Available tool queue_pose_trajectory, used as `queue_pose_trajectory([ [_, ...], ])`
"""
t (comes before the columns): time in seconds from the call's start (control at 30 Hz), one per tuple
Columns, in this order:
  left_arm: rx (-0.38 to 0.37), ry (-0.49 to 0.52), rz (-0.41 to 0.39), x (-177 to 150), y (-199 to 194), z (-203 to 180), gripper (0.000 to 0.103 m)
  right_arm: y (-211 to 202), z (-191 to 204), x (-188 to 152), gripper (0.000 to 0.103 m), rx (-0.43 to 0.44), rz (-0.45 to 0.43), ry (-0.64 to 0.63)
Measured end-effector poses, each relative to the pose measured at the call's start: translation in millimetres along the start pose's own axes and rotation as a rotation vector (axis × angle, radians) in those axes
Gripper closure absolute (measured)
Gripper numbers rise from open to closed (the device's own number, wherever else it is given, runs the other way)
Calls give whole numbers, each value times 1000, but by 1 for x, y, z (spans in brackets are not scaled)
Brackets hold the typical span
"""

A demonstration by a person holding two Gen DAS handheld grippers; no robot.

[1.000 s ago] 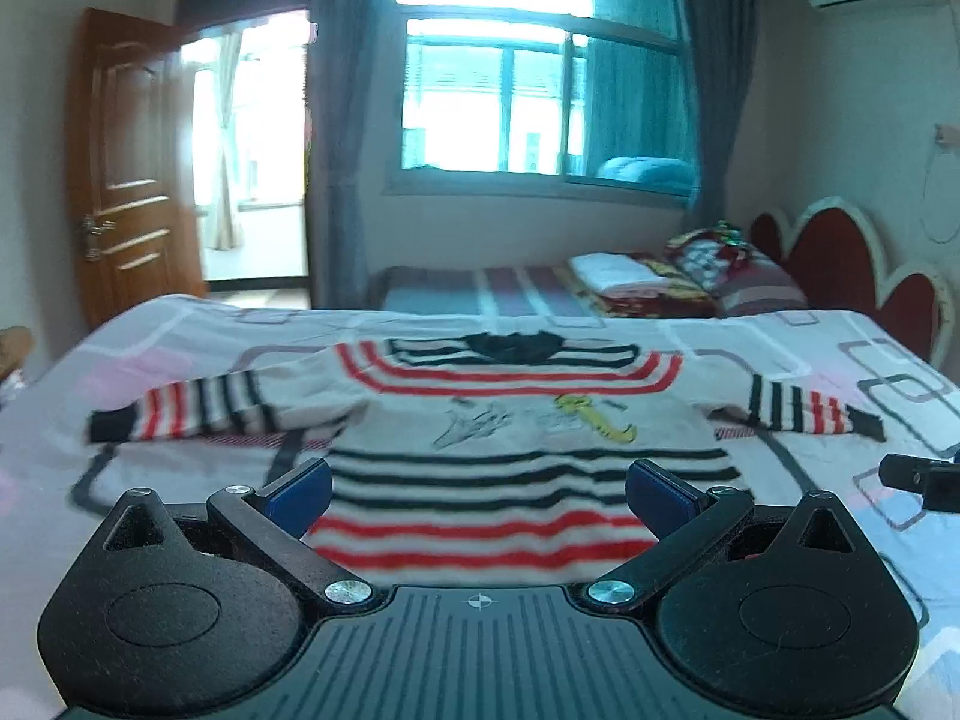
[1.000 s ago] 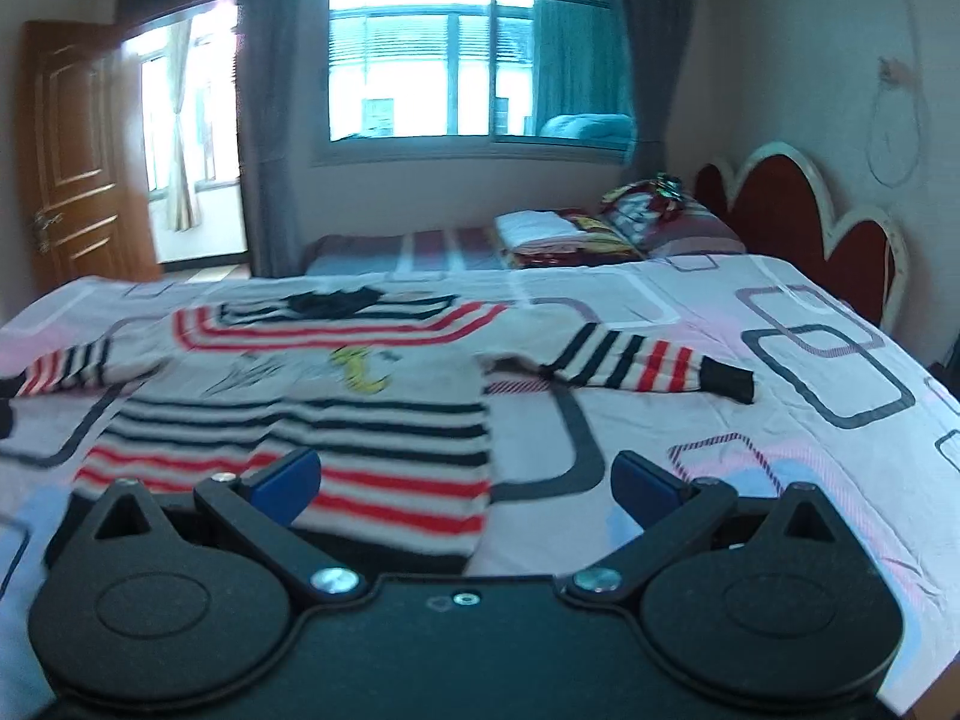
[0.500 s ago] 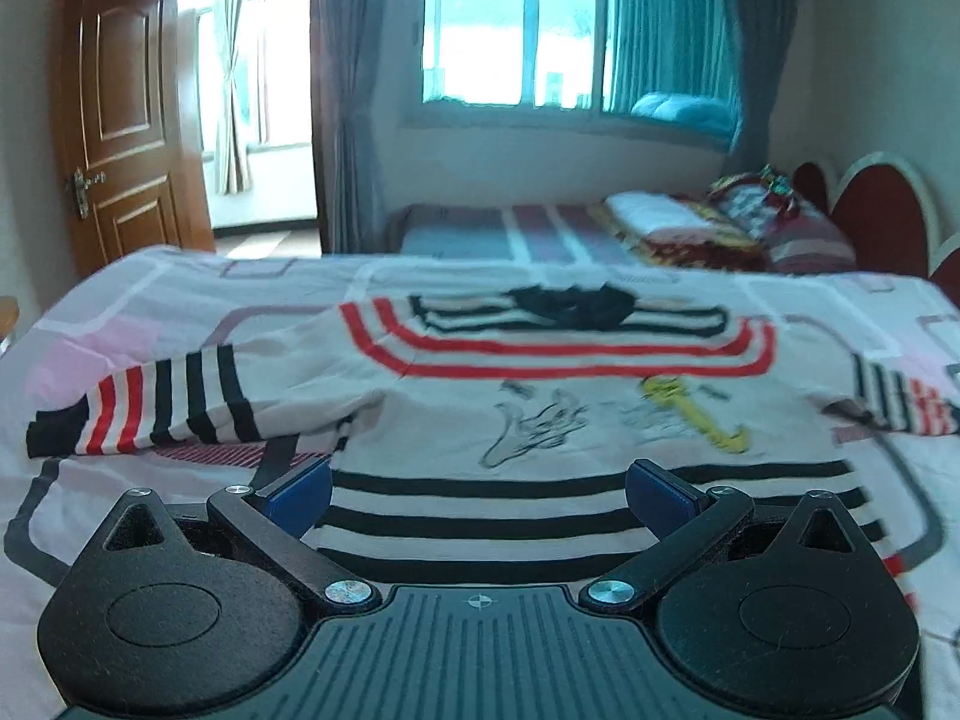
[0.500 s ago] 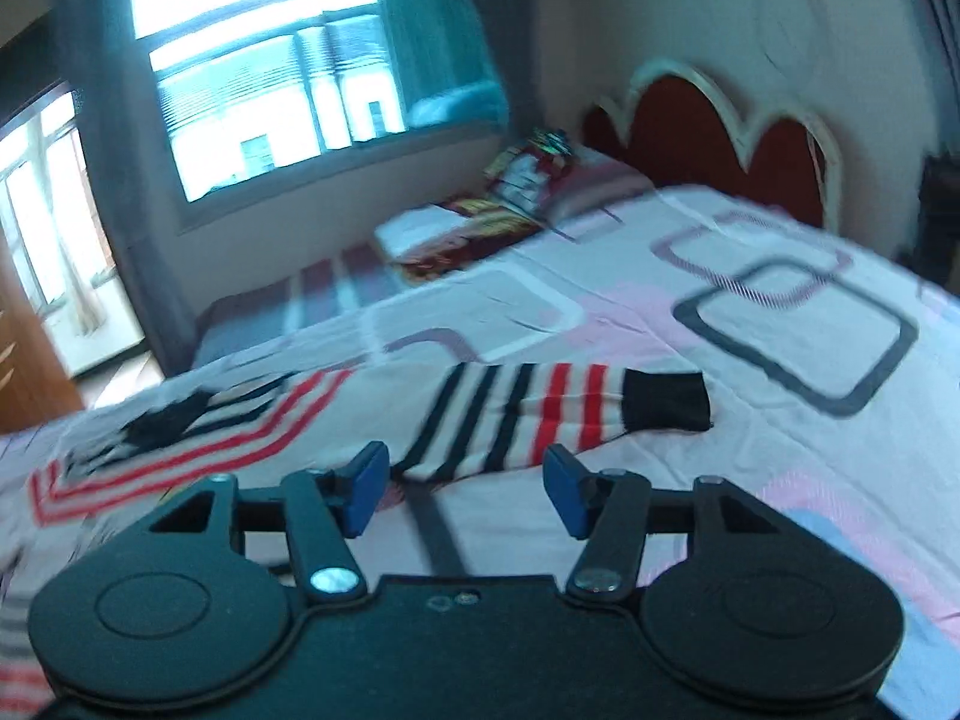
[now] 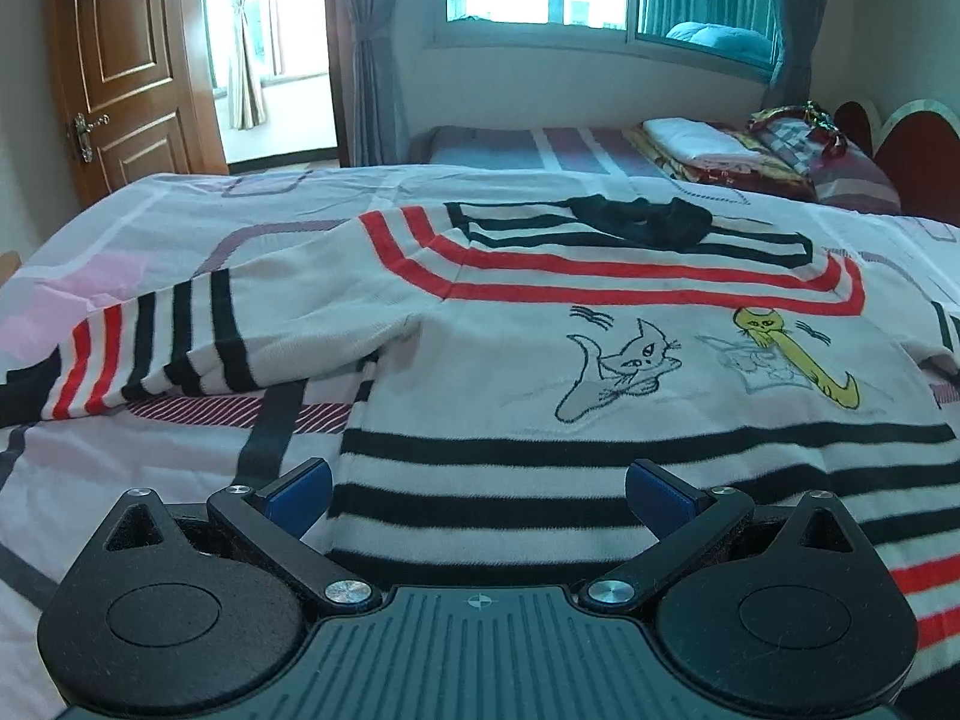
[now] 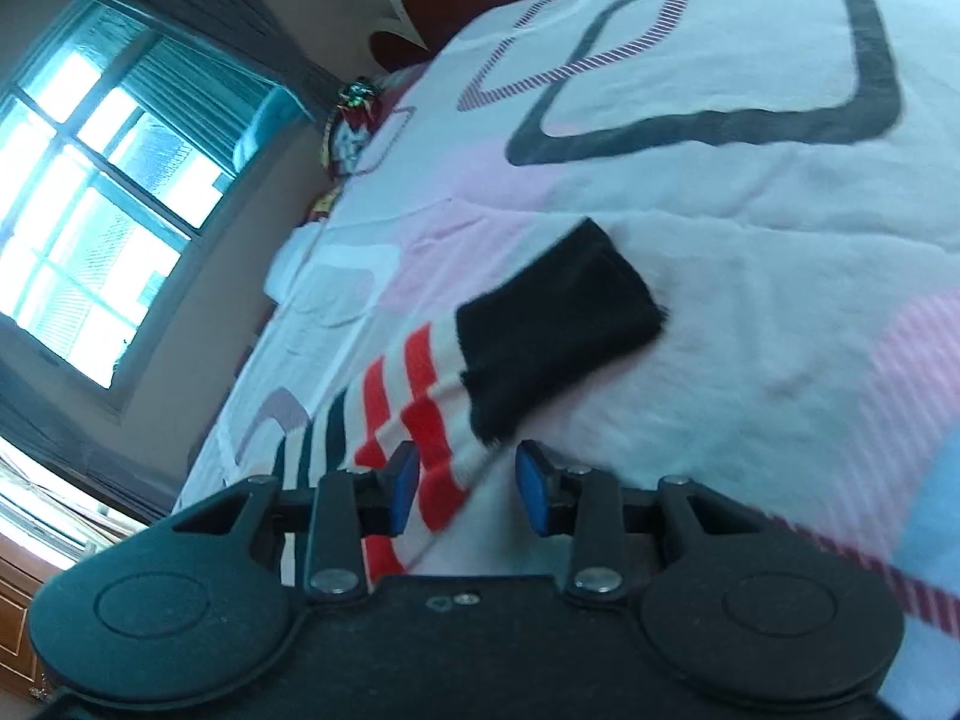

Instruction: Fold small clothes

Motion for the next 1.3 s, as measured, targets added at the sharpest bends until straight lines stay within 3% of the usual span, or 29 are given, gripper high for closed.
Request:
queue_pose_trajectory([
  [0.13, 6, 20, -5, 10, 4, -7, 0, 10, -3, 17, 95, -20, -10, 11],
  [0.27, 25, 28, -16, 16, 7, -6, 0, -25, 28, 27, 96, 3, -105, -154],
  [0.3, 34, 26, -6, 17, 11, -4, 0, -23, 29, 26, 96, -34, -115, -213],
  [0.33, 42, 24, 8, 16, 14, -2, 0, -8, 20, 23, 96, -132, -70, -242],
  [0.37, 51, 25, 18, 15, 17, 0, 0, 5, 7, 20, 96, -169, -7, -198],
  [0.43, 68, 24, 11, 15, 16, 7, 0, 2, 8, 24, 94, -138, -20, -176],
  [0.53, 80, -11, 15, 12, 15, 19, 0, 2, 7, 31, 72, -136, -35, -133],
  [0.6, 85, -25, 10, 10, 15, 28, 0, 3, 4, 34, 79, -151, -26, -112],
  [0.67, 92, -38, 9, 8, 15, 38, 0, 5, 14, 34, 95, -213, -28, -190],
  [0.77, 120, -75, 14, 4, 17, 55, 0, -2, 66, 28, 95, -228, -117, -370],
  [0.87, 134, -138, 9, 2, 17, 74, 0, 1, 145, -11, 95, -136, -141, -584],
  [1.0, 68, -206, -12, 1, 11, 91, 0, 25, 234, -110, 95, 29, -23, -796],
  [1.17, 35, -268, -43, 5, 1, 113, 0, 61, 292, -230, 95, 147, 166, -959],
  [1.27, 19, -277, -58, 13, 1, 116, 0, 84, 295, -283, 90, 152, 295, -1037],
  [1.3, 3, -283, -60, 16, 2, 114, 0, 88, 297, -293, 87, 162, 282, -1063],
])
Point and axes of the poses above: each gripper's, at about its wrist camera, not at the fingertips, and y roughly the way its jaws point, z to its left, x to its top, the point moved 9 cm from there along y, roughly the way its jaws point, and after that the axes turned 10 degrees about z, right-handed, at the moved point
